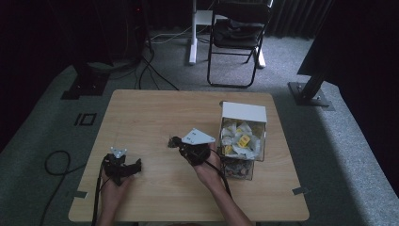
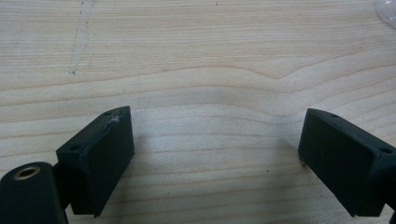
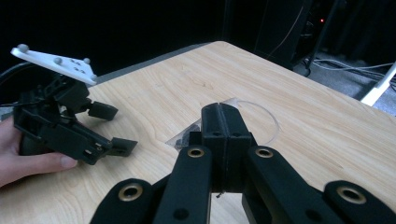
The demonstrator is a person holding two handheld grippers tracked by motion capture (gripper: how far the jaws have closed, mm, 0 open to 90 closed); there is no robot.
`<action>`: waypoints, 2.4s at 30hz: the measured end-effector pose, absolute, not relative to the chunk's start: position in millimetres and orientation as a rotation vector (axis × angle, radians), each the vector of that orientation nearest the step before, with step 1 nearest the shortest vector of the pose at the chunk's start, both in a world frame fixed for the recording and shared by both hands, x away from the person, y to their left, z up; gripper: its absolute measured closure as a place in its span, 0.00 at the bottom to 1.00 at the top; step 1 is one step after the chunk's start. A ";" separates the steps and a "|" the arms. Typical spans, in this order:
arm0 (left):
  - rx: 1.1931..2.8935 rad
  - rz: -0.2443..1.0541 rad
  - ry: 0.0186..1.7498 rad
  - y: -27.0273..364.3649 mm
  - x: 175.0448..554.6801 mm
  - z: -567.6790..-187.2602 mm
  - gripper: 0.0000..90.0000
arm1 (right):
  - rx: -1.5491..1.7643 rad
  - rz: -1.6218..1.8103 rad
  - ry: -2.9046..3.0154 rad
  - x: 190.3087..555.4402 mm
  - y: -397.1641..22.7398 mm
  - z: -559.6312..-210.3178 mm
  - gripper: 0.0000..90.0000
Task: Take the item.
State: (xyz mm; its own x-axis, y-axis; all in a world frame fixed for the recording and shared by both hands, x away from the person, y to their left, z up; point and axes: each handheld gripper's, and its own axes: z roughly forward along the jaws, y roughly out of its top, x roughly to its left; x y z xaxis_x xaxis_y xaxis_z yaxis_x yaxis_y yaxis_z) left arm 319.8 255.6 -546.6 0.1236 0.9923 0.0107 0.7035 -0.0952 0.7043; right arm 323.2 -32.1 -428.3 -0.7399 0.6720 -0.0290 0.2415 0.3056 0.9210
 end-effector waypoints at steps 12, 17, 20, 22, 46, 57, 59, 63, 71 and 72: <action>1.860 0.685 1.635 255.7 319.8 -546.6 0.12 | 0.872 1.421 2.150 334.6 -29.8 -434.4 1.00; 1.860 0.686 1.635 255.6 319.8 -546.6 0.12 | 0.882 1.417 2.140 337.2 -26.6 -434.9 1.00; 1.859 0.685 1.635 255.6 319.9 -546.6 0.12 | 0.888 1.420 2.130 338.7 -24.9 -434.0 1.00; 1.861 0.685 1.635 255.7 319.8 -546.6 0.12 | 0.895 1.423 2.121 339.7 -24.2 -433.2 1.00; 1.858 0.688 1.634 255.6 319.9 -546.8 0.12 | 0.912 1.393 2.107 361.7 -14.7 -427.5 1.00; 1.857 0.687 1.634 255.6 320.0 -546.8 0.12 | 0.919 1.369 2.111 373.4 -6.7 -428.8 1.00; 1.858 0.687 1.634 255.6 320.0 -546.8 0.12 | 0.923 1.372 2.106 375.4 -4.1 -429.6 1.00; 1.858 0.687 1.635 255.6 320.0 -546.7 0.12 | 0.929 1.442 2.097 380.3 -1.2 -432.3 0.67; 1.858 0.687 1.634 255.6 319.9 -546.7 0.12 | 0.931 1.441 2.102 378.8 -5.5 -432.8 0.43; 1.858 0.687 1.634 255.6 319.9 -546.7 0.12 | 0.930 1.436 2.101 378.0 -5.5 -432.5 0.42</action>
State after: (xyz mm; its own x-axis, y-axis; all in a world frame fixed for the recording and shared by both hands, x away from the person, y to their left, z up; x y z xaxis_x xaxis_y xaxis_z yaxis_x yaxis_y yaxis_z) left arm 319.9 255.6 -546.7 0.1231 0.9923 0.0110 0.7018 -0.0949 0.7061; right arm 378.0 -5.5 -432.5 -0.6831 0.7300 0.0223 0.2857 0.2390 0.9280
